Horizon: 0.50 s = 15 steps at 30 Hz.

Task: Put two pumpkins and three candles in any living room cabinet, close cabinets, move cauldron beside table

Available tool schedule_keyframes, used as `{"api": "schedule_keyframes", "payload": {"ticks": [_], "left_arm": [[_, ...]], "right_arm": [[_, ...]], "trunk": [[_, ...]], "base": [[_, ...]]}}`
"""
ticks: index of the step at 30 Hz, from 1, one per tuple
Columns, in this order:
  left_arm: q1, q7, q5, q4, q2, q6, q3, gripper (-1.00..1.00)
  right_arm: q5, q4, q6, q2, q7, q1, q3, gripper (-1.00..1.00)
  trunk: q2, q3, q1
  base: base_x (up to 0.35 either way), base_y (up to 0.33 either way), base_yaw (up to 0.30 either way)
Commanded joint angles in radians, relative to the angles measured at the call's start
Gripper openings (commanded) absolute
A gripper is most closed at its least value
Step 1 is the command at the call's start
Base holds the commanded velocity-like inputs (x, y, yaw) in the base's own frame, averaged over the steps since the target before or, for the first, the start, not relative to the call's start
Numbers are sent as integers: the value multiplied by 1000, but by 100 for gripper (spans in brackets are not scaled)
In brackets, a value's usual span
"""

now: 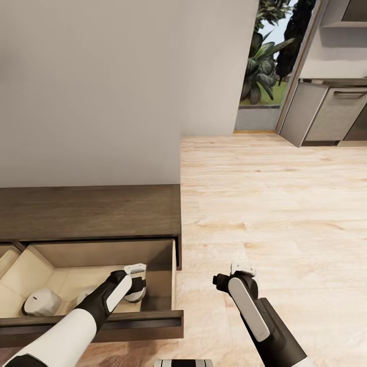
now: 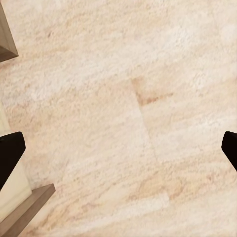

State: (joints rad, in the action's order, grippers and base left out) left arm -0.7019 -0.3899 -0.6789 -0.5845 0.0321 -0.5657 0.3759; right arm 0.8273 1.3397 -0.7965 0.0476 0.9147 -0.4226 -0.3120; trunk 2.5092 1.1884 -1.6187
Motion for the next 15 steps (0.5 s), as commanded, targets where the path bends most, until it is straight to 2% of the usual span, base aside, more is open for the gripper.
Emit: {"api": "schedule_keyframes", "payload": {"ticks": [1,15], "left_arm": [[-1,-9,-10,-2,2,-2,7,100],[-1,-13,-7,-53,2,5,11,100]], "right_arm": [[9,1,-3,0,10,-1,-1,100],[9,0,-3,0,10,-1,-1,100]], "trunk": [[0,1,0],[0,1,0]], "base": [[0,0,0],[0,0,0]]}}
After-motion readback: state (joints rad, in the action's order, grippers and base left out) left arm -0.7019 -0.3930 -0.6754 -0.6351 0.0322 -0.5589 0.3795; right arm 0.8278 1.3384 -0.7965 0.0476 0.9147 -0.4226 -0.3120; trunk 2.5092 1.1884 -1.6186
